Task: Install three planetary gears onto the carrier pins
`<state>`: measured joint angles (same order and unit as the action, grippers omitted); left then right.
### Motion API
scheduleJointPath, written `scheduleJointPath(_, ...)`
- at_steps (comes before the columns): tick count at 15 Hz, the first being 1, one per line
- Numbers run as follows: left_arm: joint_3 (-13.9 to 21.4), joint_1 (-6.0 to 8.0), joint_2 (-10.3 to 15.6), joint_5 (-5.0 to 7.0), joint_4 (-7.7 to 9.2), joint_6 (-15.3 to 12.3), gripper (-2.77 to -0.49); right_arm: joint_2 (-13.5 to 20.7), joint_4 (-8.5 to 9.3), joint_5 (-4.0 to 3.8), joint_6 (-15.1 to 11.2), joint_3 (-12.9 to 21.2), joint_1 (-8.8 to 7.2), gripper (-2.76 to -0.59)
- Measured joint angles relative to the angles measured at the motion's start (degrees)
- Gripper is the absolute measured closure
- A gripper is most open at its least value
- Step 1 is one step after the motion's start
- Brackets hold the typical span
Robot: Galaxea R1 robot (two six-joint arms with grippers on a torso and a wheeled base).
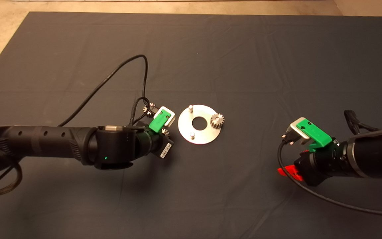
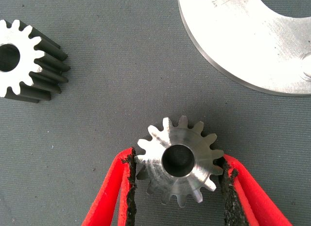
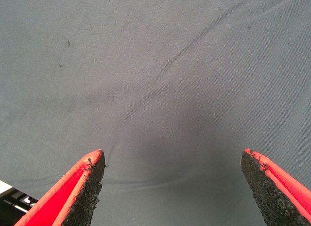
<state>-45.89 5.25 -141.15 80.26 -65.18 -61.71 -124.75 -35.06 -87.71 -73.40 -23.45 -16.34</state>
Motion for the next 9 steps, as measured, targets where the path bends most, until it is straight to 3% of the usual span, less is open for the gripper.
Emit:
scheduleJointPath(4, 0.0, 0.00, 0.2, -0.41, 0.00, 0.0, -0.87, 0.0, 0.00, 0.00, 0.0, 0.0, -0.02, -2.07)
scheduleJointPath(9, 2.4, -0.02, 0.9, 0.57, 0.03, 0.1, -0.76, 0.0, 0.00, -0.02, 0.0, 0.0, -0.02, -2.07)
